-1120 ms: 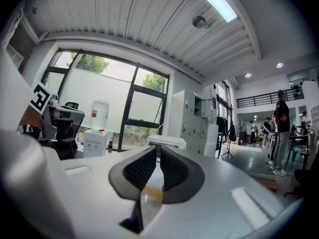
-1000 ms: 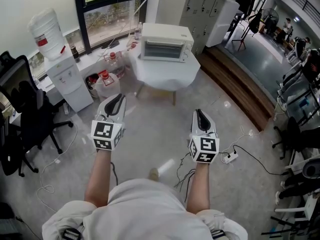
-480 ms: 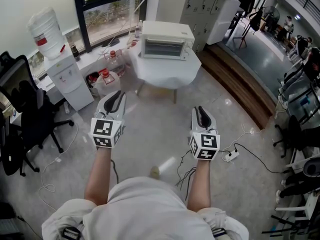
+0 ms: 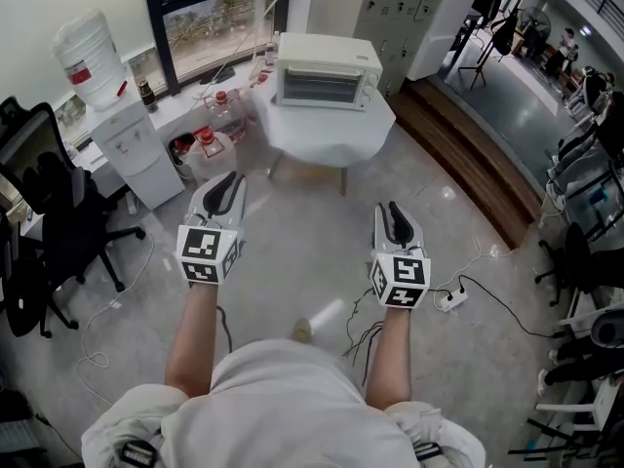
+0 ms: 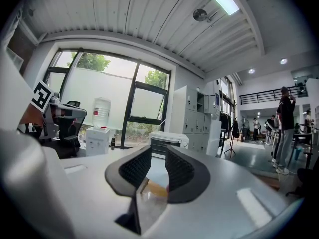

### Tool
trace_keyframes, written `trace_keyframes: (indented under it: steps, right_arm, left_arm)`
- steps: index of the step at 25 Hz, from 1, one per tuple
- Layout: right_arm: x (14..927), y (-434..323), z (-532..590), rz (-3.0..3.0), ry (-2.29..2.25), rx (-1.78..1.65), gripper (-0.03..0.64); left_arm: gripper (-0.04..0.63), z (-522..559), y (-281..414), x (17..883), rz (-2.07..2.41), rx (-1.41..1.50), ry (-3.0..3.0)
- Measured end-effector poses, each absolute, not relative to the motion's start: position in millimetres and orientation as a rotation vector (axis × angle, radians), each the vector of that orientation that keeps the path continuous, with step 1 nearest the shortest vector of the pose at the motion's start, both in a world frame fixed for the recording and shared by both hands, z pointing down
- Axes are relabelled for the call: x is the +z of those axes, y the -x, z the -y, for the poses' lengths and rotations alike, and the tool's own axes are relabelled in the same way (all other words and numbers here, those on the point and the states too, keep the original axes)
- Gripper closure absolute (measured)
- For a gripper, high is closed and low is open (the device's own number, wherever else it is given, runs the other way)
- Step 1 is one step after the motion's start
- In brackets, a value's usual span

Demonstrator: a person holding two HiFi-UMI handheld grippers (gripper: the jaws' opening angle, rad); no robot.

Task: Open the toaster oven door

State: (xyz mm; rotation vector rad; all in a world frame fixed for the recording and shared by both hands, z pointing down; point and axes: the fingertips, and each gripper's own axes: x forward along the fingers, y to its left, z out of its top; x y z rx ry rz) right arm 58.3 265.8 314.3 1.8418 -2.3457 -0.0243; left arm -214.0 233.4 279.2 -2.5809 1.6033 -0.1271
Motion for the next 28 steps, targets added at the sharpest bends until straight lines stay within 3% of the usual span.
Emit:
trace_keyframes:
  steps: [28]
  right_arm:
    - [329.6, -139.4, -161.3, 2.435, -1.782, -0.003, 0.543]
  left_arm:
    - [0.518, -145.4, 120.9, 291.4, -1.643, -0.184, 2.545]
